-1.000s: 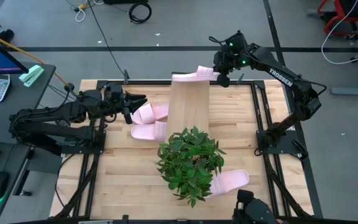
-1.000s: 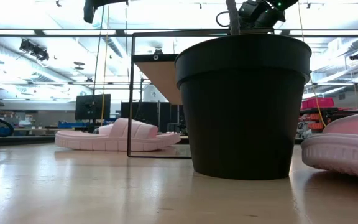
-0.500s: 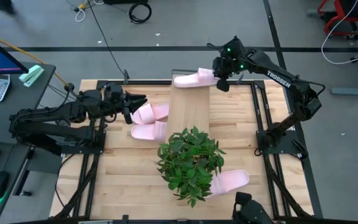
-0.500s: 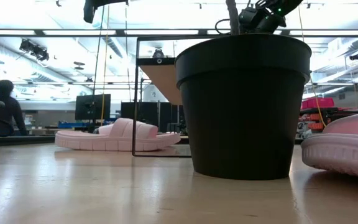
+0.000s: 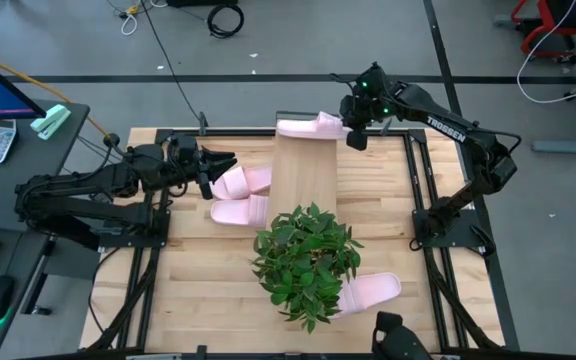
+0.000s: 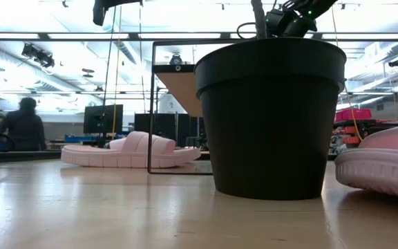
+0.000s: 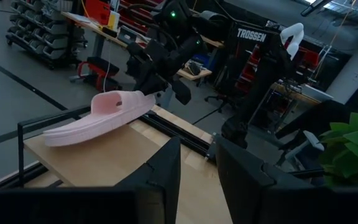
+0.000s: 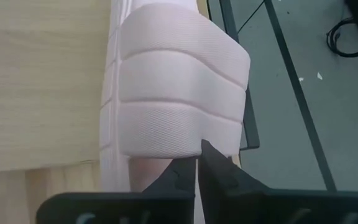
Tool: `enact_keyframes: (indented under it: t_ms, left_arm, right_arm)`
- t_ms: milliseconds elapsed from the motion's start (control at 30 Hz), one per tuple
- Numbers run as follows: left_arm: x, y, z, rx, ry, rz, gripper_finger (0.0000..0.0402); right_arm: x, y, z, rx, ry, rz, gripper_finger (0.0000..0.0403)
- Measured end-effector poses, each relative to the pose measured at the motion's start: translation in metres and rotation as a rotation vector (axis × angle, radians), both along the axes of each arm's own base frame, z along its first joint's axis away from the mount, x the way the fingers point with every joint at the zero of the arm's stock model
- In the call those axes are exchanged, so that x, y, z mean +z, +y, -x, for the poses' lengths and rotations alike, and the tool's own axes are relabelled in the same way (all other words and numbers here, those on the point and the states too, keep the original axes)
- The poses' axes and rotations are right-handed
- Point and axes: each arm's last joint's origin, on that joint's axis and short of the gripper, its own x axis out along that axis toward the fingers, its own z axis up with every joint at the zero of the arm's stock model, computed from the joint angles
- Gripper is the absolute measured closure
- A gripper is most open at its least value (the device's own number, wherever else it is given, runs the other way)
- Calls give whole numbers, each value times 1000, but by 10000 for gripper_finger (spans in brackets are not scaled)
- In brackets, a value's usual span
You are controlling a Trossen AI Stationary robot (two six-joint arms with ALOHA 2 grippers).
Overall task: Pick and place slides into the shelf
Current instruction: Put the pink slide on the shelf
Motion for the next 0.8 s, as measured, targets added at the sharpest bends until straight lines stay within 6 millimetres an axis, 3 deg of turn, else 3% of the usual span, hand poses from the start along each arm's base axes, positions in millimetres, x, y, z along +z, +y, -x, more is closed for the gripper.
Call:
enact_keyframes:
  t_ms: [300,800]
  left_arm:
    - [0,0,0,0,0,0,294]
    - [0,0,0,0,1,-1,294]
  right_arm:
    - [-1,0,1,-5,24,9,364]
    - [-3,2,3,-2,51,-8,363]
